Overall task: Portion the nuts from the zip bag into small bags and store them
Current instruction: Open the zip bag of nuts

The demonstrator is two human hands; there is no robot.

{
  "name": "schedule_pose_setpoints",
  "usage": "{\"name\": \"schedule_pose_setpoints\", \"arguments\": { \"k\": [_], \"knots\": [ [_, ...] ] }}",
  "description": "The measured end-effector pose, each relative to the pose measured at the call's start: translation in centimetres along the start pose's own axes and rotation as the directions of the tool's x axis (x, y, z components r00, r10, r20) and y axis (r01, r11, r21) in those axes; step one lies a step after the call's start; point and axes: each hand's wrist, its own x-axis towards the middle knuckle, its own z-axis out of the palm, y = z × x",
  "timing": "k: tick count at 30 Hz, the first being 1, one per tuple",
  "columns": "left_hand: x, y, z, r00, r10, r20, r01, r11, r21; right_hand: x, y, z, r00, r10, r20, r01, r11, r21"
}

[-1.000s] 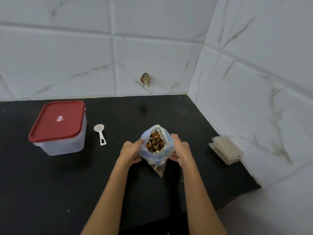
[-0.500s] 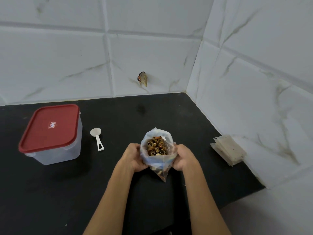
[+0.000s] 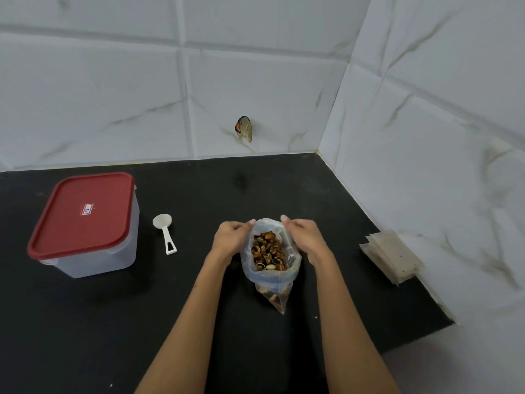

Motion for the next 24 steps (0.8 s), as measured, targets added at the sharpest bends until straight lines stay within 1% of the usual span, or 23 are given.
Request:
{"name": "schedule_pose_setpoints", "arguments": {
  "k": [3, 4, 5, 7, 9, 10, 12, 14, 15, 17, 19, 20, 22, 24],
  "knots": [
    [0.6, 0.3, 0.4, 0.999, -0.016, 0.041, 0.015, 0.999, 0.033, 0.6, -0.3, 0.3, 0.999, 0.003, 0.036, 0.0, 0.996, -0.084],
    [0.7, 0.4, 0.4, 0.998, -0.042, 0.051, 0.04, 0.999, 0.032, 0.9, -0.2, 0.4, 1.0, 0.011, 0.027, -0.009, 0.996, -0.084],
    [0.9, 0.5, 0.4, 0.995, -0.078, 0.066, 0.077, 0.997, 0.012, 0.7, -0.6, 0.3, 0.998, 0.049, 0.025, -0.047, 0.997, -0.062],
    [1.2, 1.0, 0.5, 0.981, -0.159, 0.113, 0.166, 0.984, -0.063, 1.1, -0.8, 0.2, 0.986, 0.157, 0.061, -0.16, 0.985, 0.058],
    [1.2, 1.6, 0.7, 0.964, -0.218, 0.155, 0.239, 0.962, -0.134, 1.4, -0.9, 0.2, 0.956, 0.263, 0.131, -0.286, 0.936, 0.206],
    [1.3, 1.8, 0.8, 0.957, -0.241, 0.159, 0.264, 0.954, -0.145, 1.8, -0.9, 0.3, 0.942, 0.292, 0.164, -0.328, 0.904, 0.275],
    [1.5, 2.0, 1.2, 0.952, -0.274, 0.138, 0.29, 0.951, -0.106, 2.0, -0.9, 0.5, 0.927, 0.324, 0.191, -0.37, 0.874, 0.316],
    [1.6, 1.9, 1.7, 0.963, -0.261, 0.066, 0.26, 0.965, 0.012, 2.2, -0.9, 0.8, 0.923, 0.335, 0.192, -0.379, 0.879, 0.288],
    [1.7, 1.7, 1.9, 0.974, -0.224, 0.021, 0.222, 0.973, 0.068, 2.1, -1.0, 1.0, 0.921, 0.342, 0.184, -0.381, 0.888, 0.257],
    [1.7, 1.2, 2.1, 0.99, -0.127, -0.065, 0.134, 0.983, 0.125, 2.3, -1.0, 1.4, 0.925, 0.344, 0.163, -0.373, 0.903, 0.211],
    [1.4, 0.6, 2.0, 0.99, -0.015, -0.137, 0.039, 0.984, 0.172, 2.7, -0.8, 1.9, 0.953, 0.294, 0.078, -0.302, 0.942, 0.147],
    [1.2, 0.4, 1.9, 0.986, 0.028, -0.163, 0.008, 0.976, 0.219, 3.0, -0.6, 2.2, 0.969, 0.247, 0.025, -0.249, 0.964, 0.091],
    [0.5, 0.4, 1.7, 0.972, 0.089, -0.218, -0.014, 0.946, 0.325, 2.7, -0.6, 2.1, 0.987, 0.144, -0.07, -0.151, 0.983, -0.107],
    [-0.6, 0.8, 1.1, 0.964, 0.088, -0.252, 0.031, 0.9, 0.434, 1.6, -0.6, 1.7, 0.987, 0.056, -0.153, -0.104, 0.94, -0.326]
  ]
}}
